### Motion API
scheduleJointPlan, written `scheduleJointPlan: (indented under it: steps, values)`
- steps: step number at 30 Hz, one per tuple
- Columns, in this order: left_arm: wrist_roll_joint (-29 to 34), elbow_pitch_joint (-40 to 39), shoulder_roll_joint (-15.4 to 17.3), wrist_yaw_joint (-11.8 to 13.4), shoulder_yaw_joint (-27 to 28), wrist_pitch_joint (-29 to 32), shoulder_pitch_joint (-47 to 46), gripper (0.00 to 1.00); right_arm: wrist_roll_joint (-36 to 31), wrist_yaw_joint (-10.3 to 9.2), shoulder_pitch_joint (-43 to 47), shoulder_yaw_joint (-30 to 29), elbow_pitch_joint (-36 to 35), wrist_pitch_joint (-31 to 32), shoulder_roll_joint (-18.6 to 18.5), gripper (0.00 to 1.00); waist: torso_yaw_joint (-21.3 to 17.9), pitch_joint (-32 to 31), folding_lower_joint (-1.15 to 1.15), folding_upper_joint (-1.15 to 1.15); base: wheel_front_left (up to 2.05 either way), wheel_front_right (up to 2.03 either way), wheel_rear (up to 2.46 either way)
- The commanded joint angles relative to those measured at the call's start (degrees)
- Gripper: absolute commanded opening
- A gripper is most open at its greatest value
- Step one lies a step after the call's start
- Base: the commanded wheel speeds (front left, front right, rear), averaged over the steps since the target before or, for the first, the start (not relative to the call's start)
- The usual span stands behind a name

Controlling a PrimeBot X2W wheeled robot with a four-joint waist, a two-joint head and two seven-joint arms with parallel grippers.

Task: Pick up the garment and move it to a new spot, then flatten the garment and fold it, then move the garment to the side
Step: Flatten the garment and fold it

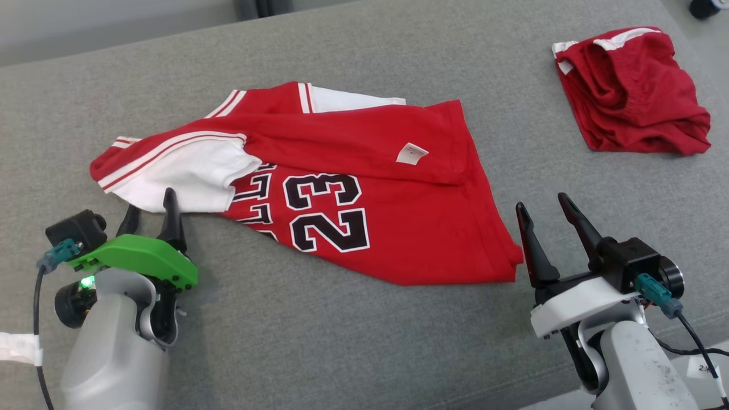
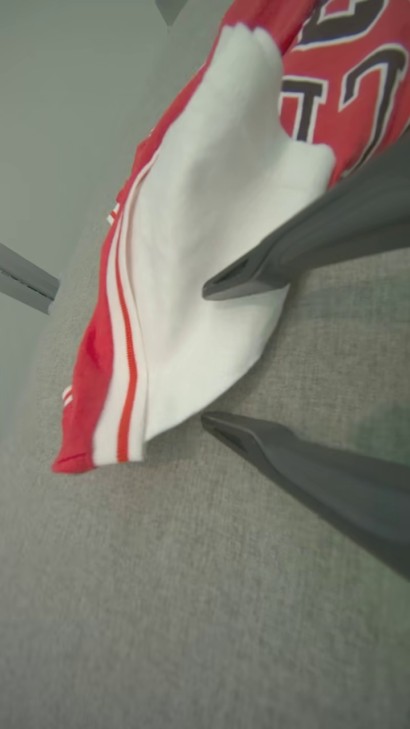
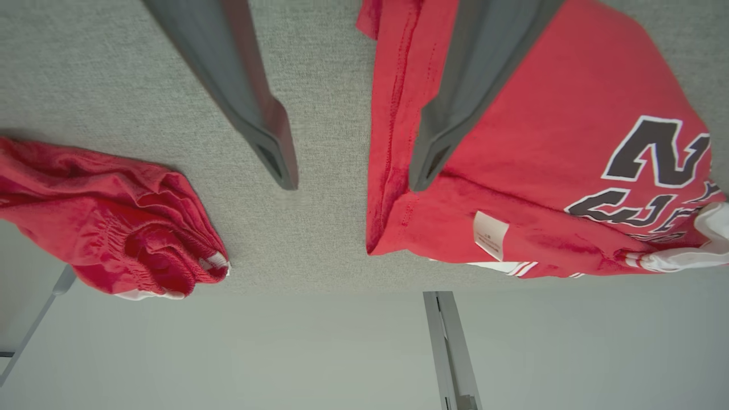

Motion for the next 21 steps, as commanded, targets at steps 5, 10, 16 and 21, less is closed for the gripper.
scheduleJointPlan:
  steps: [5,10,16,21]
  values:
    - [-2.9,1.1,-0.4,-0.5,-1.7,-1.3,-1.8,1.00,0.0,-0.09,-0.8,0.0,-0.3,-0.3,-0.2,1.00,-1.8,2.2,0.00,0.00,0.00,0.00,0.00]
    - [-5.7,-2.0,-0.4,-0.5,-4.4,-4.0,-0.4,1.00,-0.1,-0.09,-0.7,-0.2,-0.6,-0.3,-0.2,1.00,-1.4,1.9,0.00,0.00,0.00,0.00,0.00]
    - [-7.0,-7.2,-0.1,-0.5,-7.1,-6.0,2.8,0.92,0.1,-0.09,0.2,0.2,-0.3,-0.3,-0.2,1.00,-0.6,0.9,0.00,0.00,0.00,0.00,0.00]
    - [-7.5,-10.3,-0.4,-0.5,-8.1,-6.4,4.9,0.34,0.2,-0.09,0.3,0.5,-0.2,-0.3,-0.2,1.00,-0.2,0.5,0.00,0.00,0.00,0.00,0.00]
